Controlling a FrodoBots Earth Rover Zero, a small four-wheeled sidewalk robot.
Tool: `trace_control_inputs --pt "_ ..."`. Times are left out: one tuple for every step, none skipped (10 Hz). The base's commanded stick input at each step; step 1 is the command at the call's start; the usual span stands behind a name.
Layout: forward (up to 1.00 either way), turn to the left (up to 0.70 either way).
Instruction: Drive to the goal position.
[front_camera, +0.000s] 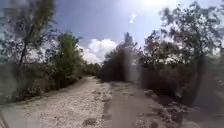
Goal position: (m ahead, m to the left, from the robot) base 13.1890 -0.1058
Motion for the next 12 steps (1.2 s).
trace_control_inputs --pt "0.60 0.15" --pt "0.60 0.15" --pt "0.60 0.15" --pt "0.60 0.15" --pt "0.60 0.12" --pt "0.60 0.03" --pt "0.60 0.01" --pt "0.60 0.01" --pt "0.60 0.01" --pt "0.60 0.01" --pt "0.60 0.01" --pt "0.60 0.01"
